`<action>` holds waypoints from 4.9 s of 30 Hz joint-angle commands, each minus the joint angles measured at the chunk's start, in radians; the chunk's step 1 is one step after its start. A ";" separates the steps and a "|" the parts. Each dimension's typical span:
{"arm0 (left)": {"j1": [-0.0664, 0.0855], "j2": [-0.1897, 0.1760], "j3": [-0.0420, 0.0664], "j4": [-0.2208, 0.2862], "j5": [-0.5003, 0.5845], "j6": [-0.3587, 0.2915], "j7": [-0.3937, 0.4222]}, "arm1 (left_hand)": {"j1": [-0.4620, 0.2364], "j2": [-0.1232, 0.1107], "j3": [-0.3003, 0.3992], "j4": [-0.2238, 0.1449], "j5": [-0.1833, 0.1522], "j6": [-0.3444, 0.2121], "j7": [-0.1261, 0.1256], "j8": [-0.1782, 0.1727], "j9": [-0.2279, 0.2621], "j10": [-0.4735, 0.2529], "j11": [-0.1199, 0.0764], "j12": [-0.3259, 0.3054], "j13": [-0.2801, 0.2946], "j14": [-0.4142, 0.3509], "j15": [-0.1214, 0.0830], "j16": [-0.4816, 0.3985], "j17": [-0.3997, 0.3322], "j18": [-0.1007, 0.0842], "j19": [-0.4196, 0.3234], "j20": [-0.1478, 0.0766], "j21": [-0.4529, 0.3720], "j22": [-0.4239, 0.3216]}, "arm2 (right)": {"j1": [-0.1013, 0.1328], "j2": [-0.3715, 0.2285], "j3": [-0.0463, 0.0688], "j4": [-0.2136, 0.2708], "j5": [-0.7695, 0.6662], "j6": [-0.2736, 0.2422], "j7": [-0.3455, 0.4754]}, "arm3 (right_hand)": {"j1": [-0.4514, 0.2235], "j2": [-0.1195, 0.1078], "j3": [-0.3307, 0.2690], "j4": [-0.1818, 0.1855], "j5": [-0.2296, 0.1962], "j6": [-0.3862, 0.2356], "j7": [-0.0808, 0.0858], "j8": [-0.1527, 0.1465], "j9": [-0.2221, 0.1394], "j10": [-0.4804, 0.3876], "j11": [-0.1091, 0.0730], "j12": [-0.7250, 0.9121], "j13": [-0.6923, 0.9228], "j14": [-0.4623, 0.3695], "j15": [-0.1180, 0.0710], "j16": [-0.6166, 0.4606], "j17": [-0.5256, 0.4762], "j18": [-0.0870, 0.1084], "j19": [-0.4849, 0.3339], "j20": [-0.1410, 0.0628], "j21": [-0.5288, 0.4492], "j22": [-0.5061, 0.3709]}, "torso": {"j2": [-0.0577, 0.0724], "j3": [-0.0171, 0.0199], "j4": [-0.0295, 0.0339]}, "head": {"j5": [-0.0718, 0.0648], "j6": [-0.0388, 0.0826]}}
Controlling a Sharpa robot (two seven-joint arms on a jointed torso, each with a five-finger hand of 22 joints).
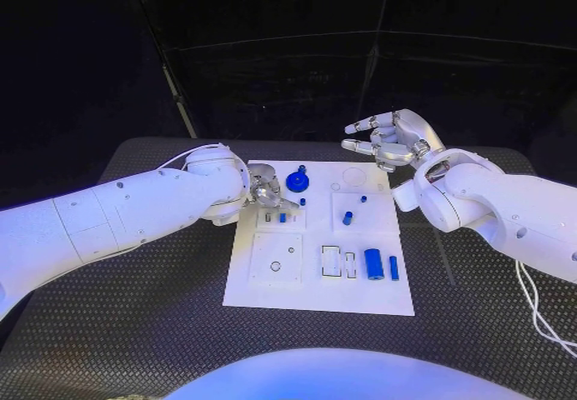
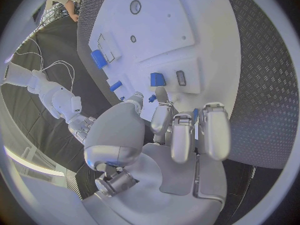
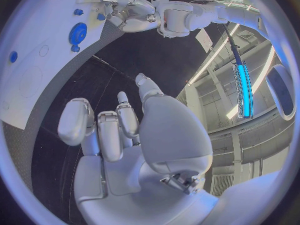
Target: Assemble the parts on the task board
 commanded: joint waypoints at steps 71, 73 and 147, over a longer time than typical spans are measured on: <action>-0.005 0.033 -0.014 -0.023 0.052 0.005 0.009 | 0.388 0.117 0.162 -0.193 0.007 -0.035 0.044 -0.197 -0.132 -0.041 0.035 -0.038 -0.039 0.104 0.019 0.003 0.263 -0.007 -0.023 0.023 -0.042 0.037 | 0.002 0.007 0.001 -0.008 -0.001 0.020 -0.002 | -0.009 0.004 -0.007 0.002 -0.003 -0.002 -0.003 0.007 0.001 0.000 -0.003 0.004 0.004 0.067 0.004 -0.002 0.092 0.007 -0.004 0.000 -0.005 0.001 | 0.001 -0.0002 -0.0003 | 0.002 -0.018; -0.005 0.032 -0.014 -0.023 0.055 0.000 0.009 | 0.380 0.110 0.193 -0.196 0.006 -0.033 0.041 -0.198 -0.133 -0.040 0.035 -0.038 -0.039 0.104 0.023 0.003 0.263 -0.007 -0.023 0.023 -0.043 0.038 | 0.002 0.007 0.001 -0.008 -0.001 0.020 -0.002 | -0.009 0.004 -0.007 0.002 -0.003 -0.002 -0.003 0.007 0.001 0.000 -0.003 0.004 0.004 0.067 0.004 -0.002 0.092 0.007 -0.004 0.000 -0.005 0.001 | 0.001 -0.0001 0.0000 | 0.002 -0.019; 0.010 0.048 -0.042 -0.070 0.126 0.054 -0.016 | 0.171 -0.009 0.616 -0.303 0.005 -0.025 0.036 -0.125 -0.070 -0.022 0.030 -0.032 -0.045 0.104 0.020 0.003 0.263 -0.010 -0.010 0.023 -0.040 0.064 | 0.002 0.011 0.001 -0.015 -0.001 0.032 -0.005 | -0.009 0.006 -0.008 0.002 -0.003 -0.002 -0.003 0.007 0.001 0.000 -0.004 0.003 0.003 0.067 0.003 -0.002 0.091 0.007 -0.004 0.000 -0.005 0.001 | 0.001 -0.0002 -0.0001 | 0.011 -0.030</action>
